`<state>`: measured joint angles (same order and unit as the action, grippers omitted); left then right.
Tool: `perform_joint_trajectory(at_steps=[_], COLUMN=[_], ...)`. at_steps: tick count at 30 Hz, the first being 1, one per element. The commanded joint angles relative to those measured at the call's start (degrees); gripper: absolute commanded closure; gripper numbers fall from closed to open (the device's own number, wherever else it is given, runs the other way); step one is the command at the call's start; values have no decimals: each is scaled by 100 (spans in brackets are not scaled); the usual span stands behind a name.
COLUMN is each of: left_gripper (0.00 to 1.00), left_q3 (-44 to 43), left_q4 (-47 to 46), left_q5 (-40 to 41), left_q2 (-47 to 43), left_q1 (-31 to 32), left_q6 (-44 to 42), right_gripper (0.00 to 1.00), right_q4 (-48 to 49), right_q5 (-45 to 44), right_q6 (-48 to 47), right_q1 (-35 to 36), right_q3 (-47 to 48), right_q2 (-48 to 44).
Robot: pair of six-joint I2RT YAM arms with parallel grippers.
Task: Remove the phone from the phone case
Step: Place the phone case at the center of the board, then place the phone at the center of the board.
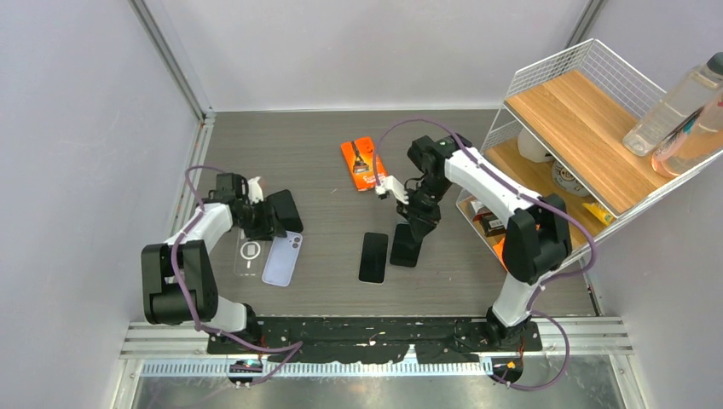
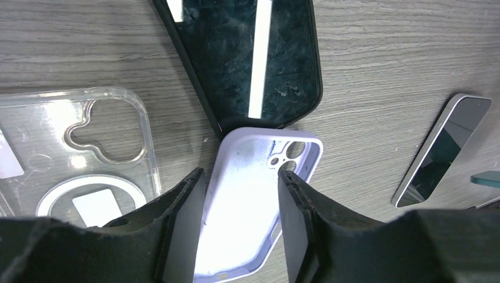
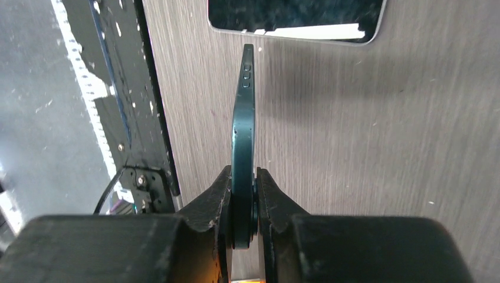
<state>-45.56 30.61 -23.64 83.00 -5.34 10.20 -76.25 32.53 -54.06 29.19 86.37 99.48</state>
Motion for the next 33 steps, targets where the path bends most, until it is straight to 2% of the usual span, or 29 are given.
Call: perform_joint_trajectory(at_steps=[1,3,5,14,21,23,28,33], left_gripper=[43,32,27,20,19,19,19,19], left_q3=[-56,-78,-125,-263,-386,-396,-379,-370], left_q4=[-152,-145,-114,43,220,230,300,297], left_q5=[71,79,81,110,73,61,16,30], left_q2=[-33,-83,-157,-758,-1203,-1301,-1424,-1477], left_q1=[-37,-35,-37,-37,-39,-41,-38,-38], left_q6=[-9,-17,-22,-74,-178,-221,-309,-377], right_gripper=[95,95,95,93,75,74,64,49], right_q4=[-754,-782,-737,-455,50,193,312,479], right_q5=[-124,-122,-75,110,-130,-302,-654,-1033], right_q6=[-522,-574,-587,-370,242,361,526,609], right_q1=[-26,-29,-28,-27,-27,-27,-27,-35], right_q3=[185,164,168,423,719,754,913,946], right_q2=[362,601,891,1853,2347,2434,2612,2638])
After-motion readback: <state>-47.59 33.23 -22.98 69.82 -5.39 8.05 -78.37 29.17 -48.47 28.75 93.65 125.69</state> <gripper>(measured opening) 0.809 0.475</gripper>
